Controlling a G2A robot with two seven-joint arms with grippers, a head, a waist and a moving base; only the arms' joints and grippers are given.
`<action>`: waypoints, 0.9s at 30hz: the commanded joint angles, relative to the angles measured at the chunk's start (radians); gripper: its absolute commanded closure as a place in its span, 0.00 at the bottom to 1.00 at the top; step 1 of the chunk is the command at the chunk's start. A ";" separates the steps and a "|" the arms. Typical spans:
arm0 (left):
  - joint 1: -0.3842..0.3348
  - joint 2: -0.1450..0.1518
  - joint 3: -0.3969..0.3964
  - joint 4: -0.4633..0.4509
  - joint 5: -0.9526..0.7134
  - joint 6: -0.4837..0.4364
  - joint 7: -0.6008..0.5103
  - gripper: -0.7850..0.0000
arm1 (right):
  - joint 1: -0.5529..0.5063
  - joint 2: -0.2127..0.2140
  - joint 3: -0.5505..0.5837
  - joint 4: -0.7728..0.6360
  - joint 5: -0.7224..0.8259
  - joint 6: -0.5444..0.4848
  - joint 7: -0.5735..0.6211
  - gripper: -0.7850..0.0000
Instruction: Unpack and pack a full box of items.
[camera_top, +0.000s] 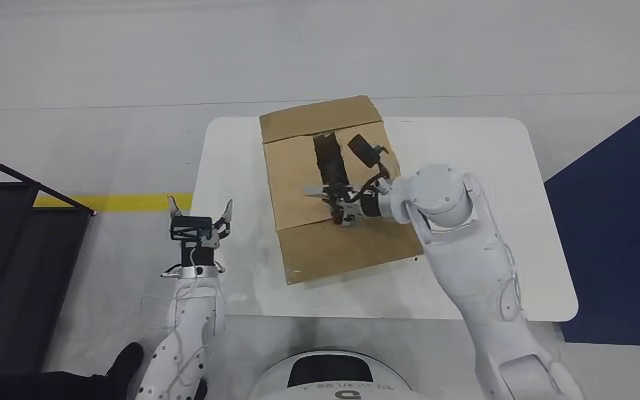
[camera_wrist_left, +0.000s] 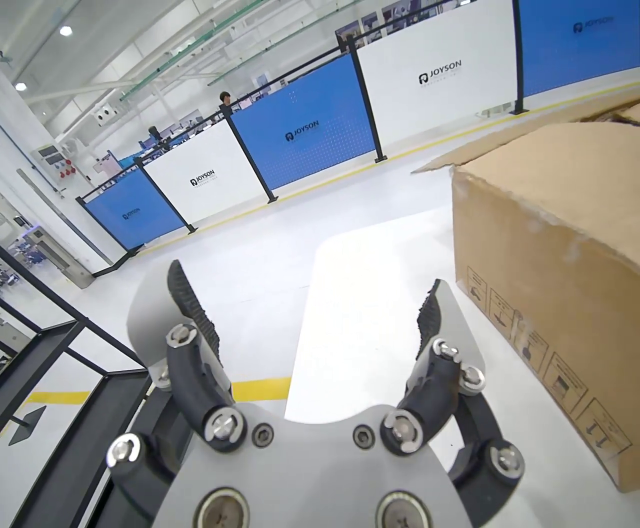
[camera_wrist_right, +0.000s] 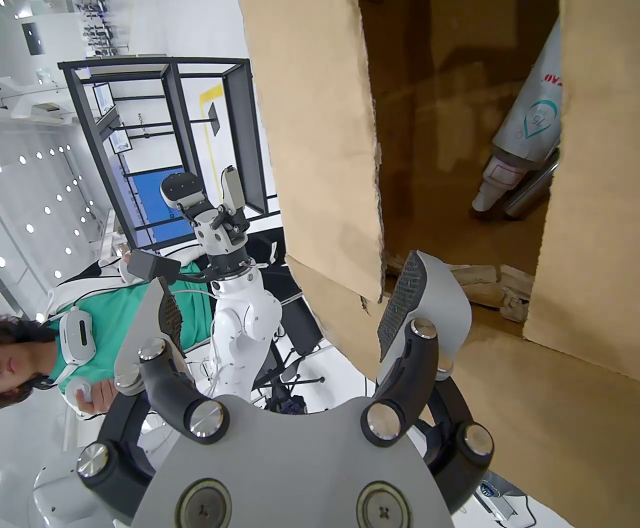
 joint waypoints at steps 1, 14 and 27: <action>0.000 0.000 0.000 0.000 0.004 0.001 -0.002 0.00 | -0.002 0.003 0.004 -0.009 0.006 -0.003 -0.004 0.00; -0.181 0.003 -0.055 0.103 0.079 0.035 -0.087 0.00 | -0.076 0.016 0.077 -0.085 0.123 -0.153 -0.210 0.00; -0.532 0.000 -0.052 0.351 -0.005 -0.182 -0.312 0.00 | -0.159 0.030 0.129 -0.156 0.137 -0.189 -0.250 0.00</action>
